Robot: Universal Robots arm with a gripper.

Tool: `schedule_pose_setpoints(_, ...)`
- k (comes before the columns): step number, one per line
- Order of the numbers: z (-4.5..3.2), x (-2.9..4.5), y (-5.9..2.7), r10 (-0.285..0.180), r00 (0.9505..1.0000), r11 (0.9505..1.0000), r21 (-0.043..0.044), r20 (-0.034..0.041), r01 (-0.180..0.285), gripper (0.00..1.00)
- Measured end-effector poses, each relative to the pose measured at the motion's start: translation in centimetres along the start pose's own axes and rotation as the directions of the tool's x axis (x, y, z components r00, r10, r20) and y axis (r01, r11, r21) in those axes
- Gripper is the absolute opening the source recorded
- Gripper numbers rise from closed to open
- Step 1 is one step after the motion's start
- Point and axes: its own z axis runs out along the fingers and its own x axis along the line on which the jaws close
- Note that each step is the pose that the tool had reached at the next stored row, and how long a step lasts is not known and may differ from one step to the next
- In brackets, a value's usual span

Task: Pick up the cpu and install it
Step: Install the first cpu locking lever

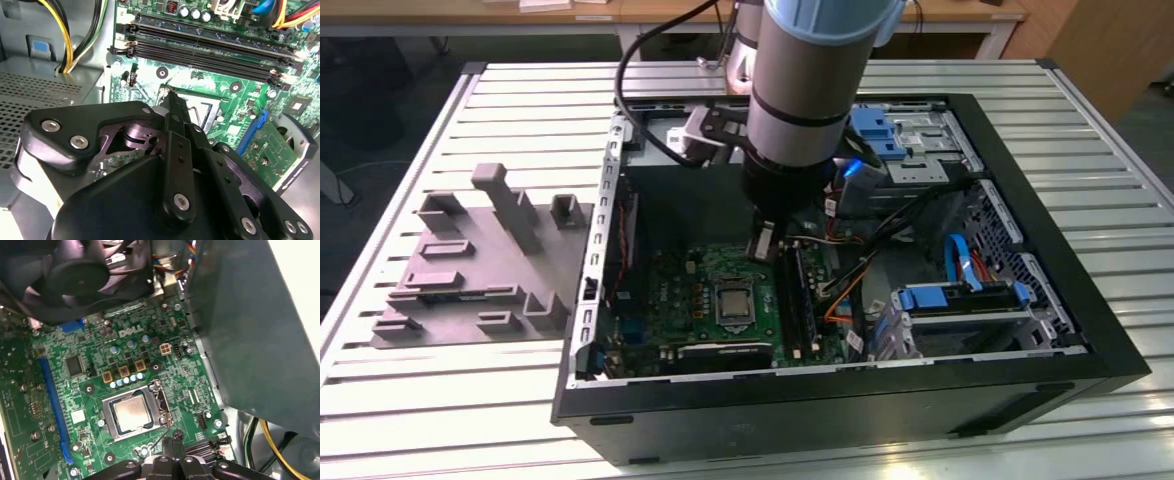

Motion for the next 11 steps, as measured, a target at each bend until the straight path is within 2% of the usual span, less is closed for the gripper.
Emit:
schedule_pose_setpoints(3,0.09,0.06,-0.02,-0.035,0.9994,0.9994,0.0001,-0.0033,0.035,0.11)
schedule_pose_setpoints(9,0.15,0.88,-0.18,-0.056,0.9984,0.9984,0.0005,-0.0045,0.056,0.11)
schedule_pose_setpoints(11,0.26,0.89,-0.2,-0.09,0.996,0.996,0.0005,-0.0076,0.09,0.11)
